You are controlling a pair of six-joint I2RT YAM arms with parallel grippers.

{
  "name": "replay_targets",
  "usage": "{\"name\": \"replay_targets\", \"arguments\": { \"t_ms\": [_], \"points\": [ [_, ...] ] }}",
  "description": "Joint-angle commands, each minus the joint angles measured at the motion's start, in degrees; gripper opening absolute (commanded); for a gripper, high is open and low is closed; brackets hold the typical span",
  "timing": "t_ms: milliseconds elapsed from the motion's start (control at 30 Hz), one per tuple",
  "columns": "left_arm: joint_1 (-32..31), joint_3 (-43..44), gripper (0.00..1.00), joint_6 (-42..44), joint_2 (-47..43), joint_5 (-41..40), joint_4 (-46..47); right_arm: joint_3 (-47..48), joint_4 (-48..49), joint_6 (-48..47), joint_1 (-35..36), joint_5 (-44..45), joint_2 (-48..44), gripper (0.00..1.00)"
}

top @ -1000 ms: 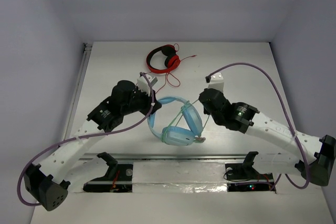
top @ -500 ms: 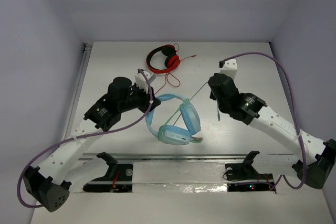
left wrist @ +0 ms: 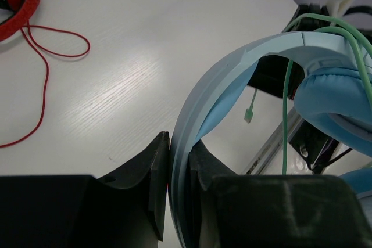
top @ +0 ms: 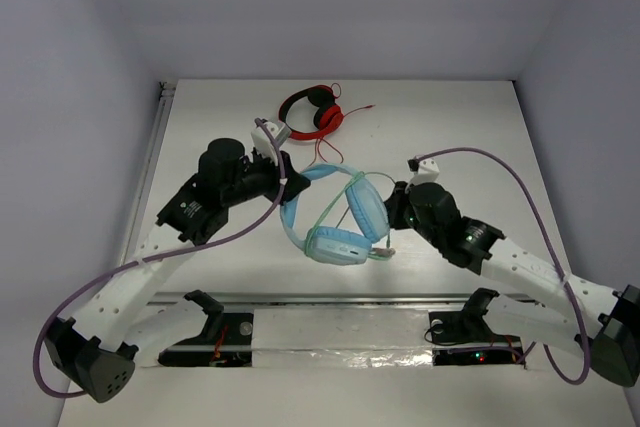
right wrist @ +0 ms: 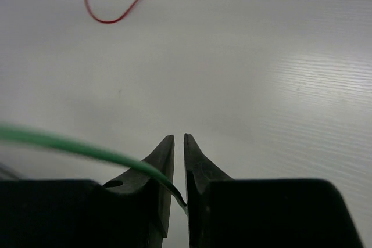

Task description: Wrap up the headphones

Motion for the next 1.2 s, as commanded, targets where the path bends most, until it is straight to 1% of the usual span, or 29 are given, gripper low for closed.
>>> {"name": "replay_targets", "arguments": {
  "t_ms": [0,33,167,267,433,567,700,767,900,933,1033,1167],
  "points": [
    [0.4,4.5,0.0,-6.7,-0.3,0.5,9.2,-3.2,16.2,2.9,-0.4,-9.9,-3.9,0.19],
    [0.4,4.5,0.0,-7.2,-0.1,-0.5,9.4,-5.1,17.8,3.4,-0.4,-12.0,-4.2,0.2],
    [0.4,4.5,0.0,-9.7,-0.2,-2.0,11.5,-8.9,26.2,3.9,-0.4,-15.6,-4.2,0.21],
    [0.4,4.8,0.0,-10.8,0.0,-2.7,11.9,-10.4,28.8,4.1,-0.4,-17.4,-2.9,0.23],
    [0.4,5.5,0.0,-11.8,0.1,-5.0,12.0,-13.2,30.6,6.1,-0.4,-17.5,-4.2,0.22],
    [0.4,5.4,0.0,-13.6,-0.1,-6.9,13.6,-16.1,29.0,7.5,-0.4,-16.9,-7.0,0.22],
    [0.4,4.8,0.0,-17.1,1.1,-6.9,18.2,-17.4,30.0,9.9,-0.4,-19.2,-7.8,0.22],
    [0.4,4.5,0.0,-18.3,2.2,-6.7,20.4,-17.5,30.0,10.6,-0.4,-18.9,-7.6,0.2],
    [0.4,4.4,0.0,-19.9,2.9,-8.3,22.3,-17.8,29.0,11.7,-0.4,-18.7,-7.8,0.18],
    [0.4,4.3,0.0,-20.6,3.0,-9.5,22.7,-18.3,29.2,12.2,-0.4,-18.6,-8.7,0.12],
    [0.4,3.1,0.0,-22.2,3.2,-11.2,24.8,-20.7,31.5,15.4,-0.4,-18.7,-10.0,0.05],
    [0.4,1.7,0.0,-25.7,4.2,-14.0,28.8,-23.4,37.9,19.6,-0.4,-21.2,-10.0,0.03]
  ]
}}
